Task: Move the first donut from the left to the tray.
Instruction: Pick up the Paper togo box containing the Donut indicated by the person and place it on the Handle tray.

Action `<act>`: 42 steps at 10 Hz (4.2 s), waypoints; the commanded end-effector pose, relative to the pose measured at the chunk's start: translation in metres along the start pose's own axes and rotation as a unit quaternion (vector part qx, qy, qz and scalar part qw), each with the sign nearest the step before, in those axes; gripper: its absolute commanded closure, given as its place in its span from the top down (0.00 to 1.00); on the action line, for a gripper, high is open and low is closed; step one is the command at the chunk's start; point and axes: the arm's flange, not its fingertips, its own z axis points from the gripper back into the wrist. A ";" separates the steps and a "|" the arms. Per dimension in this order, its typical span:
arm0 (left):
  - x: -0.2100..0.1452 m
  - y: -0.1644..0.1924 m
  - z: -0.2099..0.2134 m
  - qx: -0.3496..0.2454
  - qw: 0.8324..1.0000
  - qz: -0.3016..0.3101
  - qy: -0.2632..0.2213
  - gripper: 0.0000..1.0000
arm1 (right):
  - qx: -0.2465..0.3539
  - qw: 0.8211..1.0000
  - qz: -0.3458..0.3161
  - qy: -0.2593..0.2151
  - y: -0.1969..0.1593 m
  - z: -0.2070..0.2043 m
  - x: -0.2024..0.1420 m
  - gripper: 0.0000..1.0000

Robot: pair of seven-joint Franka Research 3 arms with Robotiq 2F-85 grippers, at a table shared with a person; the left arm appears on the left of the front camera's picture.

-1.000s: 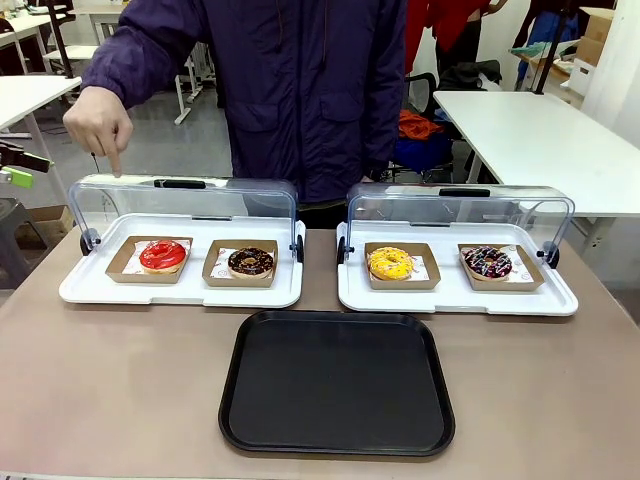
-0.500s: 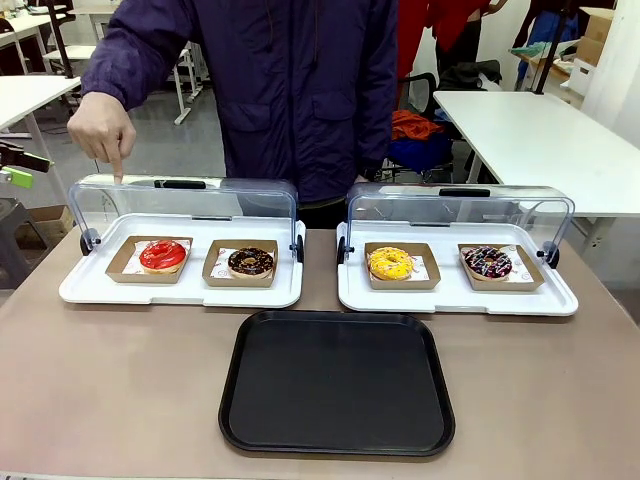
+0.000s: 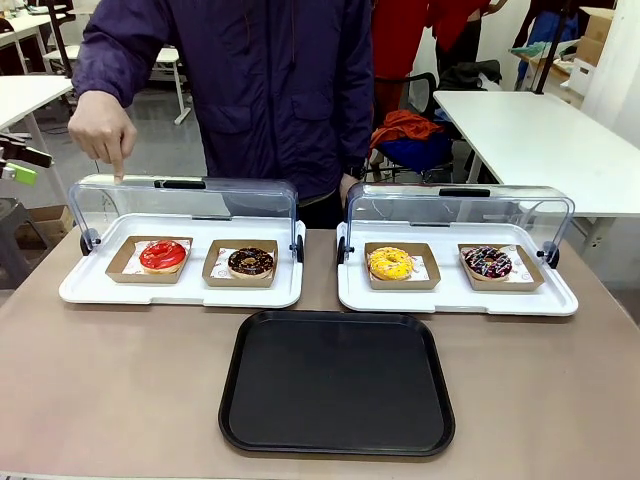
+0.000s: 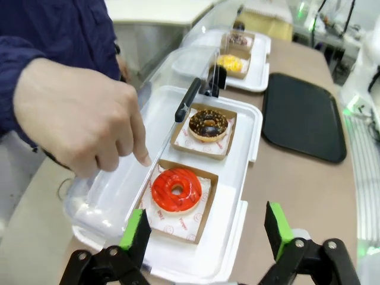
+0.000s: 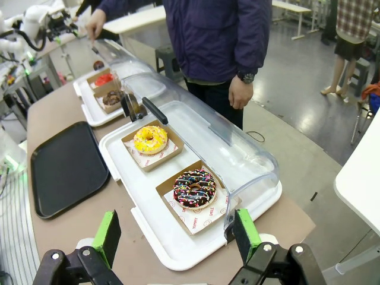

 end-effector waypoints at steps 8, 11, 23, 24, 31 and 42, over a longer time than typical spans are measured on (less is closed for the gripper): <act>0.024 -0.032 -0.145 0.031 0.933 -0.039 0.356 1.00 | -0.002 1.000 0.003 0.003 0.002 -0.001 0.000 1.00; 0.021 -0.031 -0.152 0.021 0.935 -0.048 0.351 1.00 | -0.002 1.000 0.003 0.003 0.002 -0.001 0.000 1.00; -0.033 -0.031 -0.211 0.073 0.884 -0.174 0.428 1.00 | -0.002 1.000 0.003 0.003 0.002 -0.001 0.000 1.00; -0.035 -0.025 -0.214 0.068 0.881 -0.176 0.435 1.00 | -0.002 1.000 0.003 0.003 0.002 -0.001 0.000 1.00; -0.044 -0.009 -0.226 0.039 0.877 -0.186 0.441 1.00 | -0.002 1.000 0.003 0.003 0.002 -0.001 0.000 1.00; -0.049 -0.010 -0.229 -0.003 0.881 -0.177 0.438 0.00 | -0.002 1.000 0.003 0.003 0.002 -0.001 0.000 1.00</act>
